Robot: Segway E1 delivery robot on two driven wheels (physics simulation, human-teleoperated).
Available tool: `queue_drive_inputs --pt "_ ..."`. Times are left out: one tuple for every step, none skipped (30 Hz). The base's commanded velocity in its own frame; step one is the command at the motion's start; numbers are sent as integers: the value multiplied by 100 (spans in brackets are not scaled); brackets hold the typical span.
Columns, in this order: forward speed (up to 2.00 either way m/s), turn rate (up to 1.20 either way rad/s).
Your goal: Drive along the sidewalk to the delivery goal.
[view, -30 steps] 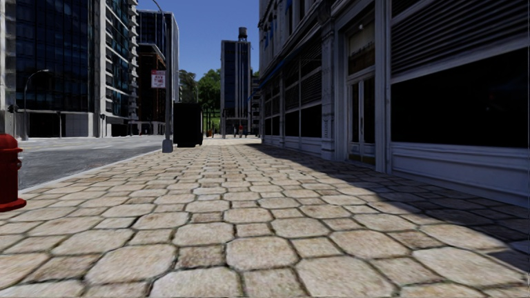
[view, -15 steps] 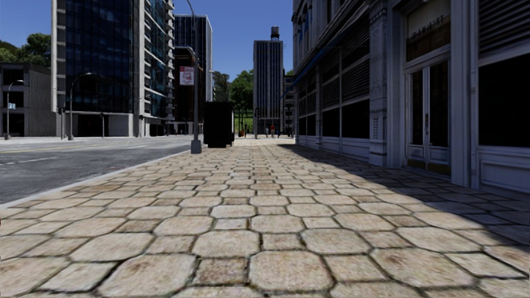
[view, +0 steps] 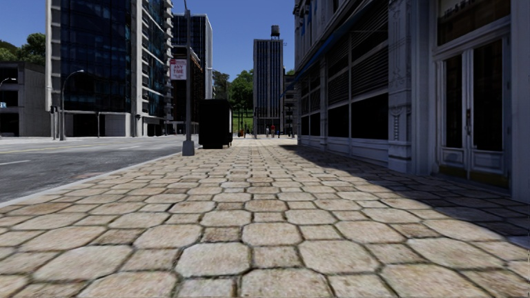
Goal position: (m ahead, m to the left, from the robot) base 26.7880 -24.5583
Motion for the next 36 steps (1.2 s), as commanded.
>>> queue_drive_inputs --pt "200 0" --pt "200 0" --pt "200 0" --pt "200 0" --pt "200 0" --pt "200 0" --pt "200 0" --pt "200 0" --pt "200 0" --pt "200 0" --pt "200 0" --pt "200 0" --pt "200 0" --pt "200 0" --pt "200 0" --pt "200 0" --pt "200 0" --pt "200 0" --pt "200 0" --pt "200 0" --pt "200 0" --pt "200 0" --pt "200 0" --pt "200 0" --pt "200 0" --pt "200 0" --pt "200 0" --pt "200 0" --pt "200 0" --pt "200 0" --pt "200 0" --pt "200 0" --pt "200 0" --pt "200 0" --pt "200 0" --pt "200 0"
